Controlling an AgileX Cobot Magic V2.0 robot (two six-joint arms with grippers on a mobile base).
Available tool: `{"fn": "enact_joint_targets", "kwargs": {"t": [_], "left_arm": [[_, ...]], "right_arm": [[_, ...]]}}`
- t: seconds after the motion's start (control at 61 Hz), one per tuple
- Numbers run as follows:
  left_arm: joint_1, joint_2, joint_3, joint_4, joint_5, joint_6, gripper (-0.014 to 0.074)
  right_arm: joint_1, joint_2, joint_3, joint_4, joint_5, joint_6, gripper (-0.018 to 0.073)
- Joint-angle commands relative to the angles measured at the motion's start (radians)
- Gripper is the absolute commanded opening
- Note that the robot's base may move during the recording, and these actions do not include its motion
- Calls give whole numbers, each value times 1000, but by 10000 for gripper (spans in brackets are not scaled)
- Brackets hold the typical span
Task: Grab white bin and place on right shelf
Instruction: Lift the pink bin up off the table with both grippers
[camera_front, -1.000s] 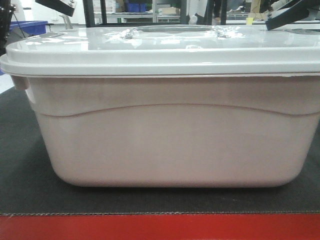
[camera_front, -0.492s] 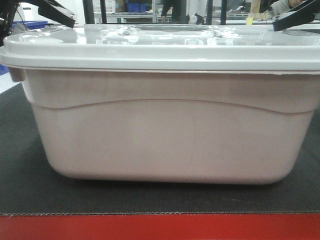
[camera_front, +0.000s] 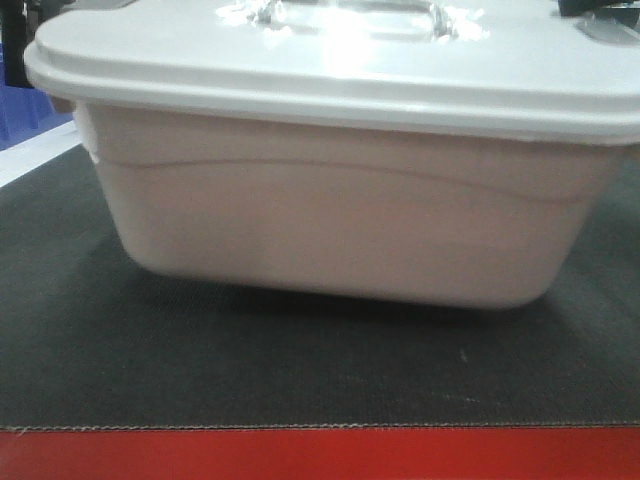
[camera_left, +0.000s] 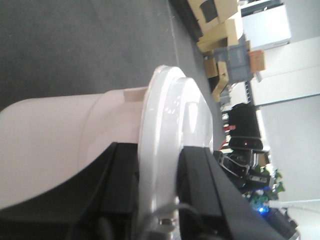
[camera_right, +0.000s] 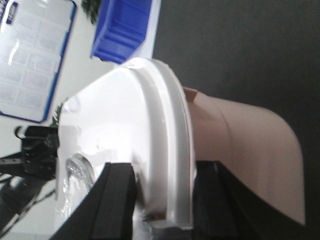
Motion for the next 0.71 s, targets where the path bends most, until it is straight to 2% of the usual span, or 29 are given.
{"fn": "enact_joint_targets", "kwargs": {"t": [0.0,0.279,0.426,0.689], "left_arm": [[-24,-54,-34,-146,192,1,-126],[-24,-91,-125,-156,192,-8,-126],[-38,-101,-222,-156,192,-53,-126],[-82,-103,-366,-140,188,-55,-125]], "right_arm": [[17,-71,-27,147,247,-22,58],[17,-153,-28,312,247,22,58],[17,-191,-70,312,247,66,58],[17,-237,-228,312,242,167,58]]}}
